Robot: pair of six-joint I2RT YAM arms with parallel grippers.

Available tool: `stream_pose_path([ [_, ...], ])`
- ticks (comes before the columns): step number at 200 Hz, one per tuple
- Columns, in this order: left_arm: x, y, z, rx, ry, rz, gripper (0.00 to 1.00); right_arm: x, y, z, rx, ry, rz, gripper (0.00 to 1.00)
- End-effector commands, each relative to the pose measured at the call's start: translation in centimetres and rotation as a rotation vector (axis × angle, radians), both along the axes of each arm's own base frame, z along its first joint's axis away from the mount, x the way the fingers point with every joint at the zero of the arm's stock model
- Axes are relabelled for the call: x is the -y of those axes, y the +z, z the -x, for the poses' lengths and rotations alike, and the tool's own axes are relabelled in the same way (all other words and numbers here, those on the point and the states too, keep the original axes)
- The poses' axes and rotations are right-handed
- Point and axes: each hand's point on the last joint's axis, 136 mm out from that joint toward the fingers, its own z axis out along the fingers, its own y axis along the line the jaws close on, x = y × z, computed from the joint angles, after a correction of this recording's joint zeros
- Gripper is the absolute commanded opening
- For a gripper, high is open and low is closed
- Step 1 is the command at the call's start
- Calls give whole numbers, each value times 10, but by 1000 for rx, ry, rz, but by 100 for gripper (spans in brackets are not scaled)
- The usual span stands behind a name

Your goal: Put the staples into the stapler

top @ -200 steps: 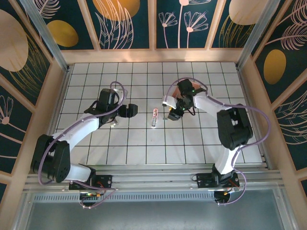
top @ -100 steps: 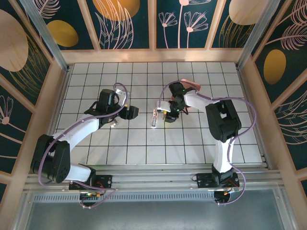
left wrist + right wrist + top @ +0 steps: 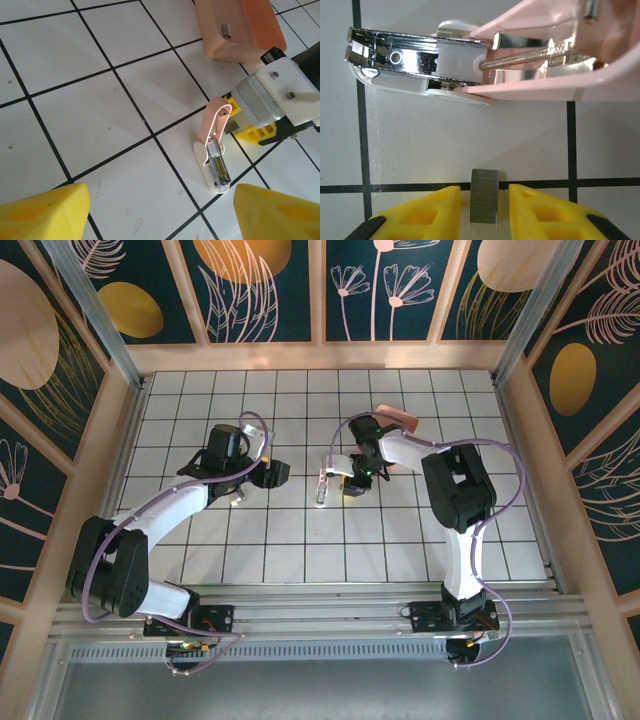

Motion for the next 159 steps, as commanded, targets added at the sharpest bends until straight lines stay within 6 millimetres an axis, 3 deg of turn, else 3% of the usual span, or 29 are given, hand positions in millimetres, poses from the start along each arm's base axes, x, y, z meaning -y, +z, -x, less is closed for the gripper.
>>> stream_pose_path([
  [1, 2, 7, -6, 17, -19, 0, 75, 7, -14, -1, -17, -1, 48, 23],
  [42, 2, 11, -8, 36, -29, -11, 75, 7, -8, -4, -14, -22, 39, 15],
  [83, 7, 27, -11, 110, -81, -17, 74, 1, 23, -10, -6, -99, -52, 13],
  [124, 19, 65, -2, 334, -228, -3, 72, -14, 93, -9, -13, -282, -333, 13],
  [159, 30, 103, 6, 590, -385, -22, 68, -28, 151, 13, -161, -424, -606, 12],
])
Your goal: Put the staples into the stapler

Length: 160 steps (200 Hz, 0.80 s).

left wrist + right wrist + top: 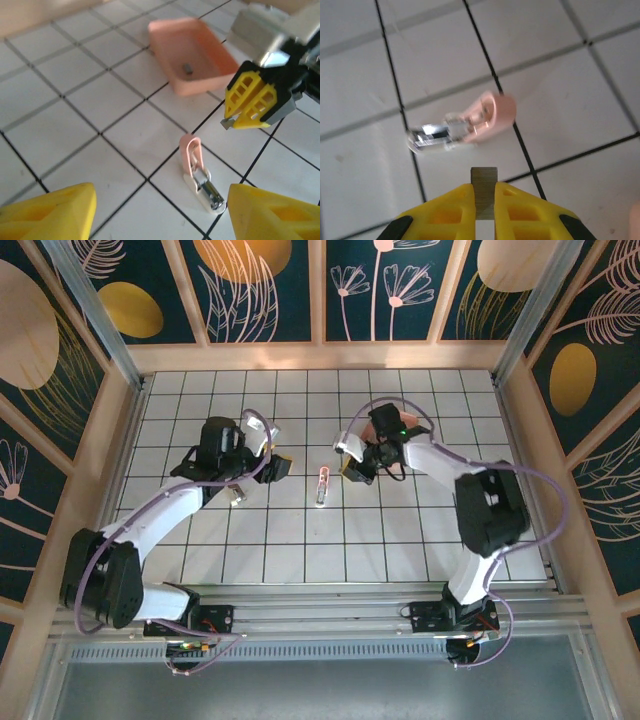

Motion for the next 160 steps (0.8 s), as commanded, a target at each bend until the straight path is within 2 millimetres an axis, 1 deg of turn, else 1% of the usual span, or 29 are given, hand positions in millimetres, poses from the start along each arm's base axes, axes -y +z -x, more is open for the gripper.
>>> stream_pose_path([
  [1, 13, 41, 5, 265, -156, -5, 68, -21, 53, 14, -115, -82, -280, 12],
  [15, 18, 51, 6, 330, -196, -28, 67, -25, 73, 22, -200, -129, -399, 12],
  [26, 25, 56, 9, 387, -239, -56, 67, -29, 88, 31, -264, -146, -497, 11],
  [49, 42, 58, 26, 494, -348, -109, 66, -28, 117, 42, -365, -201, -677, 10],
  [69, 53, 61, 38, 570, -400, -120, 66, -23, 135, 51, -404, -228, -788, 10],
  [94, 64, 67, 46, 630, -426, -94, 66, -18, 144, 58, -439, -251, -845, 10],
  [118, 70, 75, 50, 681, -441, -64, 63, -16, 150, 60, -465, -263, -890, 10],
  [160, 79, 78, 58, 729, -498, -41, 59, -16, 162, 62, -506, -249, -986, 10],
])
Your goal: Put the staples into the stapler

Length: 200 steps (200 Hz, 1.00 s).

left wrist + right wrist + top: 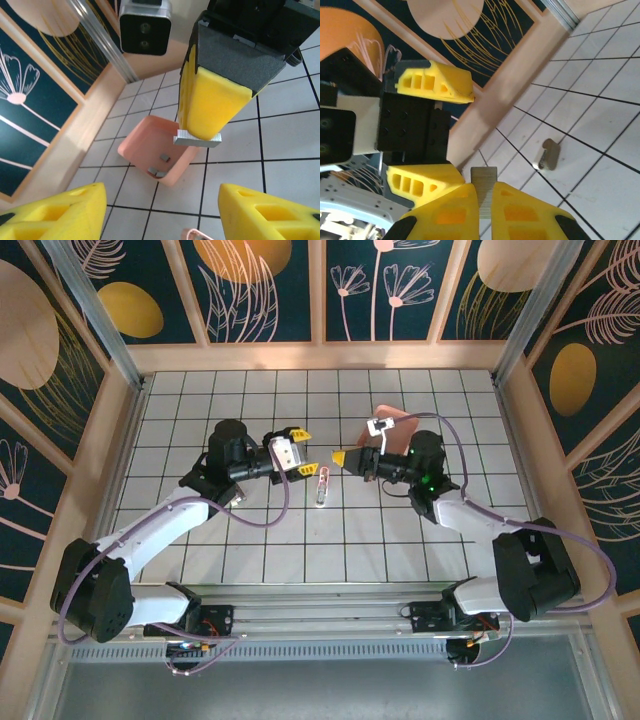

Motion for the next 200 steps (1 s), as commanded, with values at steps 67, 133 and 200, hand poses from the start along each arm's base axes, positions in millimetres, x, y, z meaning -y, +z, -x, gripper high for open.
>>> stream_pose_path([
  [67, 18, 13, 19, 70, -142, 63, 57, -15, 30, 7, 3, 55, -149, 9],
  [133, 19, 11, 18, 87, -144, 51, 50, -24, 35, 9, -4, 82, -178, 9],
  [200, 19, 8, 15, 117, -140, 23, 45, -26, 38, 11, -14, 107, -194, 9],
])
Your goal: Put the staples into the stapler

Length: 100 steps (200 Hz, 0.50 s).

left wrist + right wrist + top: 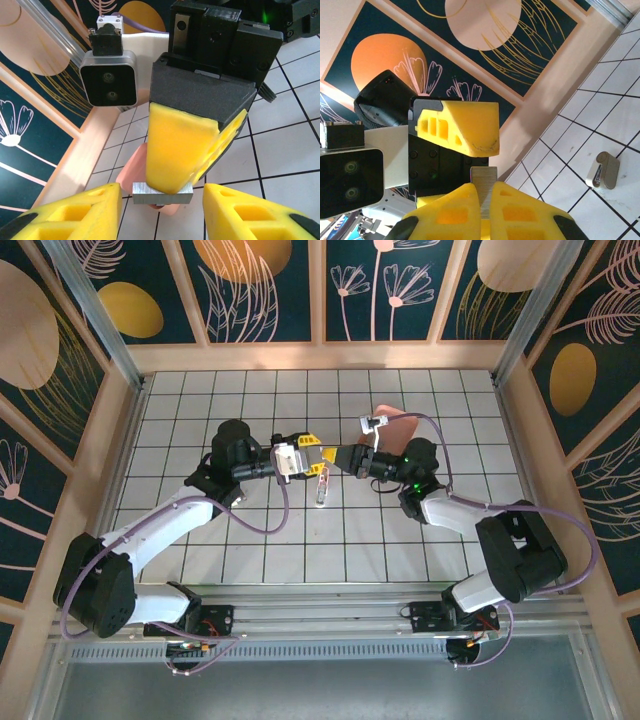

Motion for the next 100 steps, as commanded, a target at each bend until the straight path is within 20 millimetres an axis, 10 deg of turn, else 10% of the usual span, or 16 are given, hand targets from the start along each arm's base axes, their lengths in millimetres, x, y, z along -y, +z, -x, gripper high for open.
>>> stream_pose_path([
  [1, 4, 0, 3, 34, -30, -5, 45, -4, 18, 4, 54, 26, -42, 9],
  [100, 6, 7, 2, 45, -33, 19, 36, -8, 17, 10, 38, 52, -49, 8],
])
